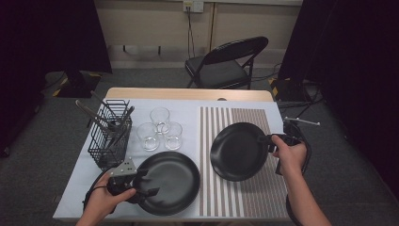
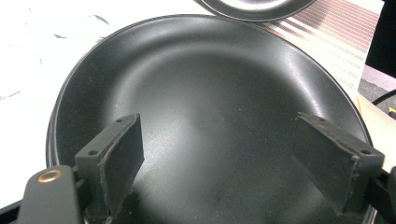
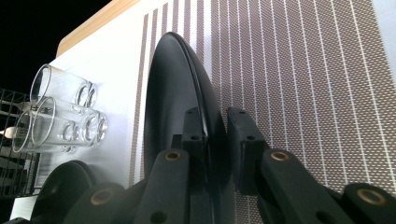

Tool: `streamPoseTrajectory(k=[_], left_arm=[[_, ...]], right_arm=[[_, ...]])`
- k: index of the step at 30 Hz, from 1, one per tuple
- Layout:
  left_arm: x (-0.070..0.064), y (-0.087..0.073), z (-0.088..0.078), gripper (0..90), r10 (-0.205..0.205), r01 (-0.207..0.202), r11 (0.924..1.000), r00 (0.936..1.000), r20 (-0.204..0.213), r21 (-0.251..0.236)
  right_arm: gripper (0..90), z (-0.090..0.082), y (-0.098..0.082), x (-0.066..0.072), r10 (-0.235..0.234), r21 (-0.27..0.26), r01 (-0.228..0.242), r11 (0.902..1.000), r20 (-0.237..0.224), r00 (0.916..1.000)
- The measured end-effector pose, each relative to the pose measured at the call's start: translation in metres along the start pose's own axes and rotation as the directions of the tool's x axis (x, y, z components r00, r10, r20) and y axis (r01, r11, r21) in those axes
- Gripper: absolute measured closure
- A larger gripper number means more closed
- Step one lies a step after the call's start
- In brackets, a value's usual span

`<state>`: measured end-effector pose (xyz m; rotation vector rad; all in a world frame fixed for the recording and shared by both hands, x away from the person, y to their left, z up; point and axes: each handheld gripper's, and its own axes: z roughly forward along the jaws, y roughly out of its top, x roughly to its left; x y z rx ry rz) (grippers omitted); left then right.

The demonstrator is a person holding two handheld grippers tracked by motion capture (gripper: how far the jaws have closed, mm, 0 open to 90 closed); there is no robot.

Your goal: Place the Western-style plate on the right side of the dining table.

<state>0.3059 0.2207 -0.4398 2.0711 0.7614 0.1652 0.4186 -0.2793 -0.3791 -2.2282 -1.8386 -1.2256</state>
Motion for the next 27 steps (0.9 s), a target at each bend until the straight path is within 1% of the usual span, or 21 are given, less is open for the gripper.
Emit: streamPoseTrajectory(k=[10, 12, 17, 21, 24, 27], left_arm=[[0.0, 0.0, 0.0, 16.5, 0.006, -0.006, 1.0, 1.0, -0.003, 0.005], [0.0, 0.0, 0.001, 16.5, 0.0, 0.0, 1.0, 1.0, 0.001, 0.001], [0.0, 0.0, 0.0, 16.6, 0.004, -0.004, 1.0, 1.0, 0.0, 0.005], [-0.001, 0.0, 0.001, 16.5, 0.003, -0.003, 1.0, 1.0, 0.0, 0.004], [0.0, 0.0, 0.001, 16.5, 0.003, -0.003, 1.0, 1.0, 0.0, 0.004], [0.0, 0.0, 0.001, 16.6, 0.003, -0.003, 1.0, 1.0, -0.001, 0.005]], right_arm=[[78.6, 0.003, -0.001, -0.007, 0.023, 0.001, -0.022, 0.9997, -0.008, 0.9997], [79.0, 0.003, -0.001, -0.01, 0.03, 0.002, -0.03, 0.9996, -0.009, 0.9995], [79.9, 0.004, -0.002, -0.012, 0.024, 0.008, -0.024, 0.9997, 0.003, 0.9997], [80.7, 0.005, -0.002, -0.013, 0.009, 0.012, -0.009, 0.9999, 0.019, 0.9998], [81.0, 0.006, -0.002, -0.015, 0.003, 0.014, -0.003, 0.9999, 0.017, 0.9998], [81.3, 0.007, -0.002, -0.017, 0.008, 0.018, -0.008, 0.9998, 0.017, 0.9998]])
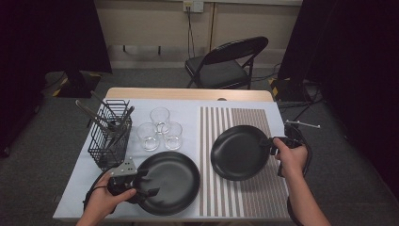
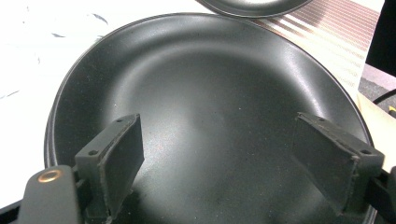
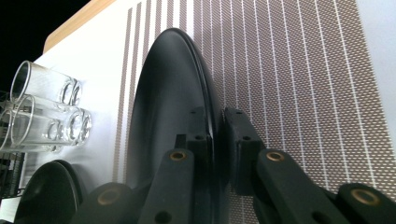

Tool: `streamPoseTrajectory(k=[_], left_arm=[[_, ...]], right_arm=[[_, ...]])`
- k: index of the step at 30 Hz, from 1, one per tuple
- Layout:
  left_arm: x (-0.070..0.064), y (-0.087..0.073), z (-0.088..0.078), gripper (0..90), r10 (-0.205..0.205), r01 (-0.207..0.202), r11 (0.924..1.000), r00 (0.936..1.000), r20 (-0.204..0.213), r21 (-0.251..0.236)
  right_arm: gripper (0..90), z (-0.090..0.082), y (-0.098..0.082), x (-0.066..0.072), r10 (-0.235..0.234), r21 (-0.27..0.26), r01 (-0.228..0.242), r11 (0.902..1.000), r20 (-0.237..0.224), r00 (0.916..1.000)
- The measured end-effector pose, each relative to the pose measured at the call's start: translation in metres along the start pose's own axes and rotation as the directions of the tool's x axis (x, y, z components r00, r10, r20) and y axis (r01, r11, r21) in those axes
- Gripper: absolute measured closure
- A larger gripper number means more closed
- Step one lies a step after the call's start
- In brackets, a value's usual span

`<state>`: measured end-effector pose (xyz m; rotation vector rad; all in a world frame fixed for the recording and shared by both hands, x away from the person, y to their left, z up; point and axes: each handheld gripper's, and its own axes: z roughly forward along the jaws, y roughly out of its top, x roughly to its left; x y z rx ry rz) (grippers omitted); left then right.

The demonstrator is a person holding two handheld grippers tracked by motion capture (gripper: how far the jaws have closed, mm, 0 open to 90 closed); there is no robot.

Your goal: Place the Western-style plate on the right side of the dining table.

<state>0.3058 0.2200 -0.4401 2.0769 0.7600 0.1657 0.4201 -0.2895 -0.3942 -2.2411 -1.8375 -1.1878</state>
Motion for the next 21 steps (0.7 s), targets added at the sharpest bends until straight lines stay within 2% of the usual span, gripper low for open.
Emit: streamPoseTrajectory(k=[21], left_arm=[[-0.0007, 0.0, 0.0009, 16.8, 0.002, -0.002, 1.0, 1.0, 0.002, 0.004]], right_arm=[[82.3, 0.0031, 0.0019, -0.0024, -0.042, 0.003, 0.042, 0.9991, 0.009, 0.9991]])
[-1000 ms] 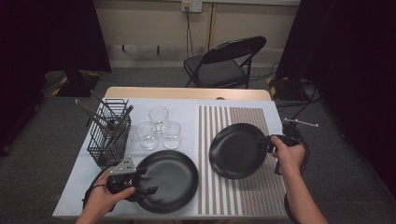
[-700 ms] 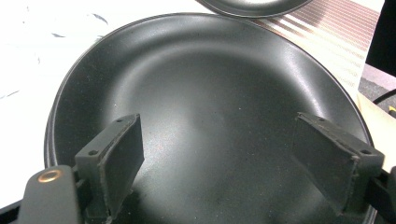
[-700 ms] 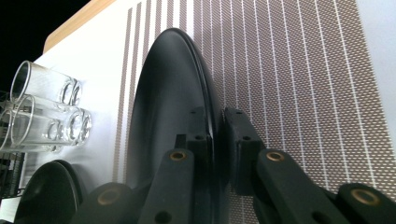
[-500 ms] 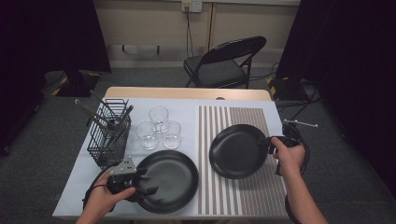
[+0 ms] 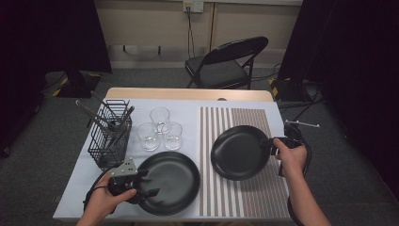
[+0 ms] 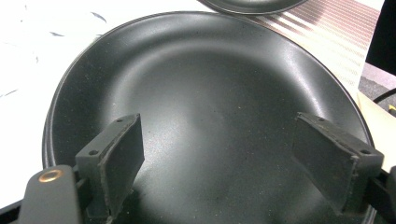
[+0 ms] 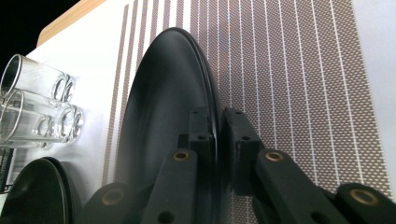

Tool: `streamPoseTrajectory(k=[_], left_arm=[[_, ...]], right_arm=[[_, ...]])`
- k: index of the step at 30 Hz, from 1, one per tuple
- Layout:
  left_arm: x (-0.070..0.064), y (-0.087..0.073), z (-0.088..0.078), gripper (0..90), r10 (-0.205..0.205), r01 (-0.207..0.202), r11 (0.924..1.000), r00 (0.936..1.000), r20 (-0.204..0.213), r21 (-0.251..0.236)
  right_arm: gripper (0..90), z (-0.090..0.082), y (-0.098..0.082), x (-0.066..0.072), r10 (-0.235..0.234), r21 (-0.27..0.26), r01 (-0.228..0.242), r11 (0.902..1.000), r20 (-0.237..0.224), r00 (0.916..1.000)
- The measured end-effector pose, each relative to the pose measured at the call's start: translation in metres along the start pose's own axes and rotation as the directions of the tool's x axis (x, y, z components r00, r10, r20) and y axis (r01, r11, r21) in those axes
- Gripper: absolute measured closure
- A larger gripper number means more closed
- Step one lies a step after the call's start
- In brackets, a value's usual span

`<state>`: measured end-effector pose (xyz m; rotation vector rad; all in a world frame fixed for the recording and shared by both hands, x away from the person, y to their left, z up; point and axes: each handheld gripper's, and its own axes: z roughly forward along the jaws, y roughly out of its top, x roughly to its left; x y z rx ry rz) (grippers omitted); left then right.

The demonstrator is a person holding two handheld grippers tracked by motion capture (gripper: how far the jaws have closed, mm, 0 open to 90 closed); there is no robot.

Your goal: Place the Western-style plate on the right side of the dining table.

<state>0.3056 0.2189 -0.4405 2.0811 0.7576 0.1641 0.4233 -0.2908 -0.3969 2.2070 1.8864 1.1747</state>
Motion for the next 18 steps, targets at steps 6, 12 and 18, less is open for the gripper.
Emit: streamPoseTrajectory(k=[6, 12, 18], left_arm=[[-0.0003, 0.0004, -0.0003, 16.8, -0.002, 0.002, 1.0, 1.0, 0.0, -0.002], [0.0001, 0.0003, 0.0, 16.7, 0.002, -0.002, 1.0, 1.0, 0.0, 0.001], [-0.0001, 0.0005, 0.0005, 16.8, -0.002, 0.002, 1.0, 1.0, 0.001, 0.001]], right_arm=[[82.1, 0.0016, 0.0002, -0.0008, 0.0, -0.006, 0.0, 1.0, 0.005, 1.0], [81.5, 0.0036, 0.0001, -0.0037, -0.017, -0.007, 0.017, 0.9998, 0.007, 0.9998], [80.5, 0.0058, -0.0009, -0.0069, -0.028, -0.005, 0.028, 0.9996, 0.019, 0.9994]])
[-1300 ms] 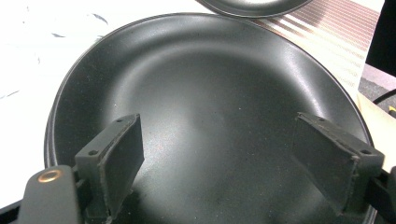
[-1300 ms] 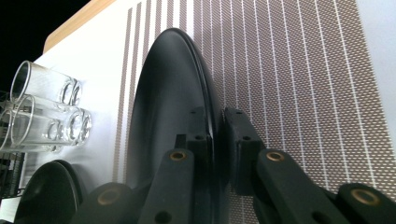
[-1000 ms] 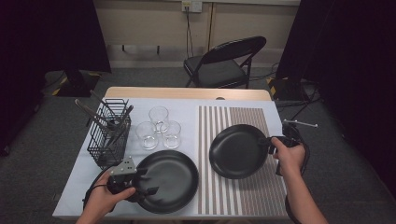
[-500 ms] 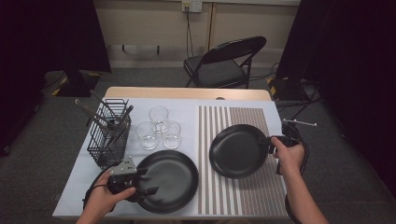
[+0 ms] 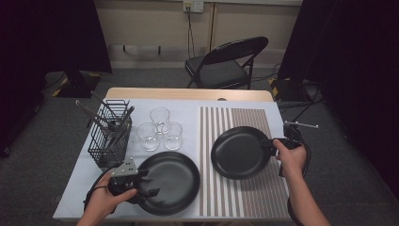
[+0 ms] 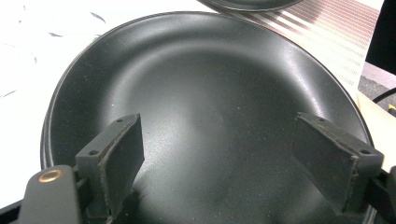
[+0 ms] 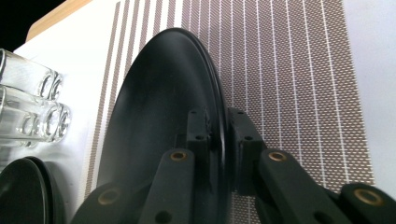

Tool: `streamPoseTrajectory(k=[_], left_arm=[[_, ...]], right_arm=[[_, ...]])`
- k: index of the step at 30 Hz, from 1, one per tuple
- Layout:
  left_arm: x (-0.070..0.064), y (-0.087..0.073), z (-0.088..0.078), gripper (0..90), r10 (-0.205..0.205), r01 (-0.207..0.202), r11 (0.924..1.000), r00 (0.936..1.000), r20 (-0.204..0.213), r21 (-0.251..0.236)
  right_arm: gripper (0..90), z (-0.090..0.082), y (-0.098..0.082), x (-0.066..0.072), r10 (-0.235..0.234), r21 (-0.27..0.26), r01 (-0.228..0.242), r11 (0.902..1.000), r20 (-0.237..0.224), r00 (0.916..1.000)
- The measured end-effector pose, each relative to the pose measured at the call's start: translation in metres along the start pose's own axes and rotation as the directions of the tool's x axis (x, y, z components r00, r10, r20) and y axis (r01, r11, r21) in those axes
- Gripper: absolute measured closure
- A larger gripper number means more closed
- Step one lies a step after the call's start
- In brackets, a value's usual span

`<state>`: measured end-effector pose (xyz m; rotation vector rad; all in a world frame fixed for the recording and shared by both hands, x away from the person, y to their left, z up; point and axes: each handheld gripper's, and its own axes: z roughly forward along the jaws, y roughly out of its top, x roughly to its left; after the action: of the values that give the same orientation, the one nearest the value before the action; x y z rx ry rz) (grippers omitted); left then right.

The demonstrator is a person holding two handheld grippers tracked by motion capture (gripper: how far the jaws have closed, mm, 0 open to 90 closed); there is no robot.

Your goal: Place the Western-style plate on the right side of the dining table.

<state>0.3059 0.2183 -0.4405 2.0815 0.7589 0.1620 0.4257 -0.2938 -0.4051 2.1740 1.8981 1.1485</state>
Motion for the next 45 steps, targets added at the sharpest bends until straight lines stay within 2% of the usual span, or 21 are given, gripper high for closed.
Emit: streamPoseTrajectory(k=[3, 11, 15, 18, 26, 40, 45], left_arm=[[-0.0001, 0.0001, 0.0, 16.8, 0.0, 0.0, 1.0, 1.0, 0.0, 0.0], [-0.0003, -0.0001, -0.0002, 16.8, 0.001, -0.001, 1.0, 1.0, -0.002, 0.0], [-0.0002, -0.0001, -0.0006, 16.8, 0.003, -0.003, 1.0, 1.0, -0.004, 0.002], [-0.0002, -0.0002, -0.0003, 16.8, 0.005, -0.005, 1.0, 1.0, -0.002, 0.003], [0.0004, -0.0007, -0.0005, 16.8, 0.01, -0.01, 0.9999, 0.9999, -0.004, 0.006], [0.0001, -0.0022, -0.0039, 16.8, 0.003, -0.003, 1.0, 1.0, -0.008, 0.002], [-0.0003, -0.0026, -0.0033, 16.8, 0.001, -0.001, 1.0, 1.0, -0.009, 0.002]], right_arm=[[80.4, 0.0003, -0.0005, -0.0007, 0.007, -0.001, -0.007, 1.0, -0.001, 1.0], [80.2, 0.0011, -0.0012, -0.0007, -0.018, -0.02, 0.018, 0.9996, -0.001, 0.9998], [79.6, 0.0015, -0.0008, -0.0017, -0.037, -0.007, 0.037, 0.9993, 0.002, 0.9993], [79.5, 0.002, -0.0016, -0.0029, -0.022, -0.007, 0.022, 0.9997, -0.005, 0.9998], [78.9, 0.003, -0.0027, -0.0034, -0.048, -0.022, 0.049, 0.9986, 0.006, 0.9988], [77.7, 0.0054, -0.0062, -0.0053, -0.035, -0.037, 0.036, 0.9987, 0.021, 0.9992], [77.3, 0.0066, -0.0065, -0.0075, -0.057, -0.041, 0.057, 0.9975, 0.022, 0.9982]])
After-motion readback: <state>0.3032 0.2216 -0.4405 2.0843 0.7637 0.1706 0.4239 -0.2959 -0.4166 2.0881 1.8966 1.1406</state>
